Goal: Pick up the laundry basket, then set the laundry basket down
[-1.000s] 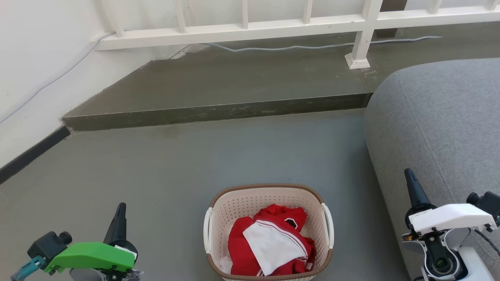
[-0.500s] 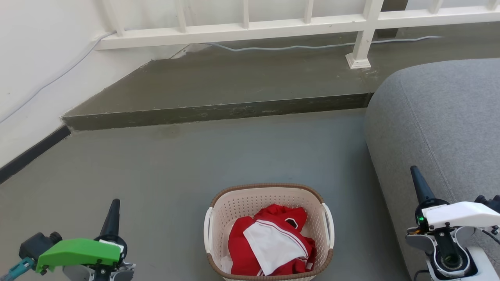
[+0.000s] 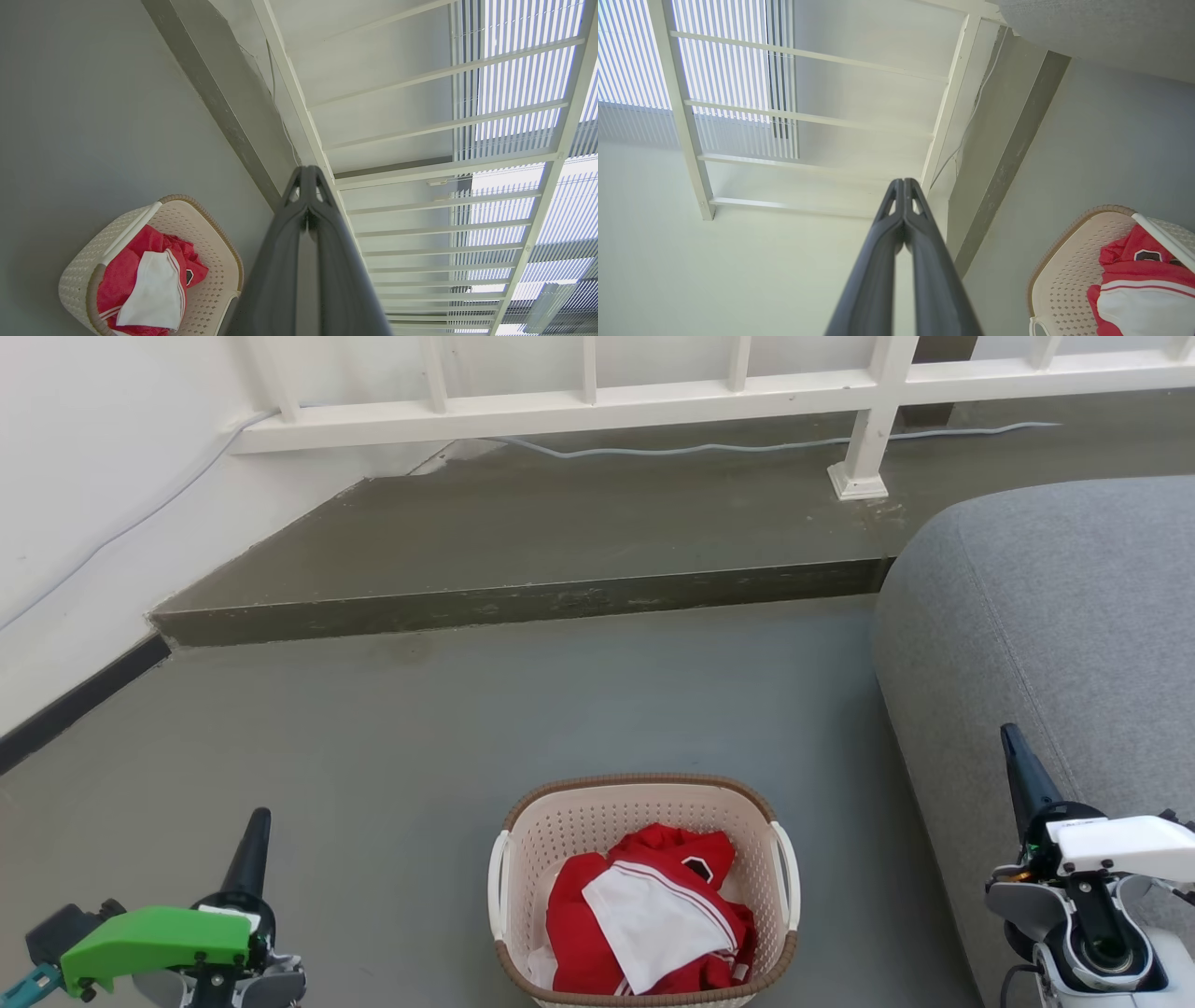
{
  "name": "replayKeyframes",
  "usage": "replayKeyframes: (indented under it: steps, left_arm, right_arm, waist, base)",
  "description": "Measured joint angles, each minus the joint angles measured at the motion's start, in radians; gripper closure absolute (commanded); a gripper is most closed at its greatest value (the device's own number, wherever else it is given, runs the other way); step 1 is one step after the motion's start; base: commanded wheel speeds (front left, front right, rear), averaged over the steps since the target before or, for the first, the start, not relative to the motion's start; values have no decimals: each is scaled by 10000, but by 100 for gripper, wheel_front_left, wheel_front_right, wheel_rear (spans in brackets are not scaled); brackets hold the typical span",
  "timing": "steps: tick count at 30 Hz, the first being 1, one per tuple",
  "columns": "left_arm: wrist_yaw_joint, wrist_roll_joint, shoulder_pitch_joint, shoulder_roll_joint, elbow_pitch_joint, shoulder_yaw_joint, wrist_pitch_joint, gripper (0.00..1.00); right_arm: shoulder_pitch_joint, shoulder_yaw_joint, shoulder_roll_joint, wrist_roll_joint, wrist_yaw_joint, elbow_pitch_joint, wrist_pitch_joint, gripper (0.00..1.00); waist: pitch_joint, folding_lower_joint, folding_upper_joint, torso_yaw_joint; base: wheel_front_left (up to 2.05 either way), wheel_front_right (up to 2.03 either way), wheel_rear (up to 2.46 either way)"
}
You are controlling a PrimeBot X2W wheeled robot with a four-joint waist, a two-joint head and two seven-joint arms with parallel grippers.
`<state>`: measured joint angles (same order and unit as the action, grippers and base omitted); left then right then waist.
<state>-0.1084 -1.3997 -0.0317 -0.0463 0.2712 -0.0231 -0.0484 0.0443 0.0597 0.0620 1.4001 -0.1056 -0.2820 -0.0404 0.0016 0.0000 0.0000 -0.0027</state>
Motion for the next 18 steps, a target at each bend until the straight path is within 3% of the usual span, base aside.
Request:
replayKeyframes:
  steps: [18]
  left_arm:
    - [-138,-2011,-265,21,52,-460,-564,100]
  right_arm:
    - [104,621,-163,2044,-104,4,-585,100]
  waist:
    - [12,0,0,27]
  base:
    - [0,0,0]
